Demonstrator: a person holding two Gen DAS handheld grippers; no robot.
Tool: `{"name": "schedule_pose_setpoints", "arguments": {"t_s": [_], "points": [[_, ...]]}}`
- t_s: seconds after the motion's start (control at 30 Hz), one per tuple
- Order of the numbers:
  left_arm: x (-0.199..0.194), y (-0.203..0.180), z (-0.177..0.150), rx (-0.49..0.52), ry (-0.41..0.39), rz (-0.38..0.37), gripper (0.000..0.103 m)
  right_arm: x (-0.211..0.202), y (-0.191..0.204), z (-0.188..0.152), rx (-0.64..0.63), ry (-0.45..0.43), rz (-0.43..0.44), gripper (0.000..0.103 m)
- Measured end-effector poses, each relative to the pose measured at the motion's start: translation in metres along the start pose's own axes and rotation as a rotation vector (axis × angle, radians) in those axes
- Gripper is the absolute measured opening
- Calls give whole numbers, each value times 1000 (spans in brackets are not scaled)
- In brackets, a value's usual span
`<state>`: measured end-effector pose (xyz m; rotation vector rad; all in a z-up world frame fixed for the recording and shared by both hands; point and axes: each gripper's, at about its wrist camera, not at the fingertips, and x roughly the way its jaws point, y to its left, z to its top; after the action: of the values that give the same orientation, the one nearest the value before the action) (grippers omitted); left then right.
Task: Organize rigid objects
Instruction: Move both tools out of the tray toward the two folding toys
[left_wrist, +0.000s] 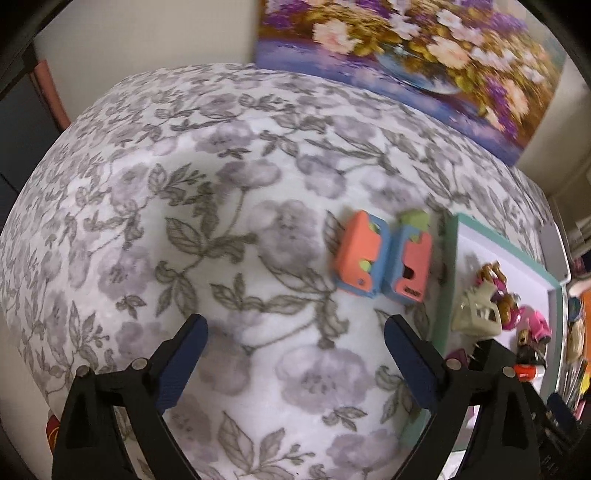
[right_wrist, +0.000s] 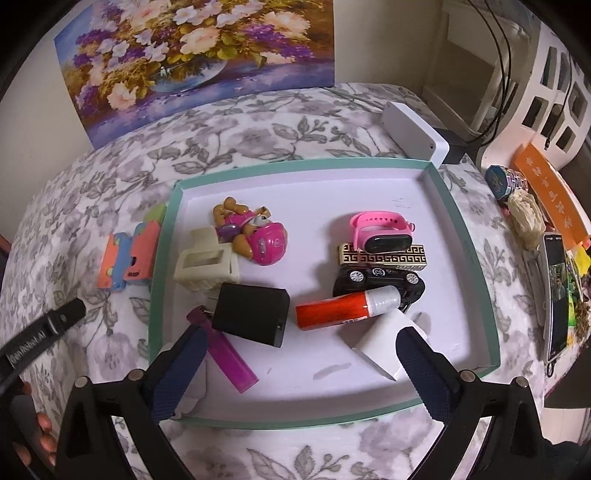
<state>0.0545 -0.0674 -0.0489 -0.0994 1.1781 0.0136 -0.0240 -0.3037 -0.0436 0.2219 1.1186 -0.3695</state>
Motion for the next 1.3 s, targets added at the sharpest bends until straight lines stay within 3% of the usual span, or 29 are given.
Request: {"name": "schedule_pose_setpoints", "arguments": {"t_s": [0.3, 0.5, 0.67, 0.83, 1.3], "points": [[-2, 30, 15, -88, -34, 5, 97, 1, 13, -4, -17, 12, 4, 103], [3, 38, 24, -95, -33, -23, 97, 6, 24, 2, 19, 31, 43, 103], [14, 31, 30, -62, 11, -55, 97, 9, 37, 13, 41, 31, 55, 103], [25, 19, 36, -28, 18, -40, 97, 14, 48, 27, 62, 27, 74, 103], [63, -7, 57, -9, 75, -86, 97, 48, 46, 67, 142, 49, 53, 103]]}}
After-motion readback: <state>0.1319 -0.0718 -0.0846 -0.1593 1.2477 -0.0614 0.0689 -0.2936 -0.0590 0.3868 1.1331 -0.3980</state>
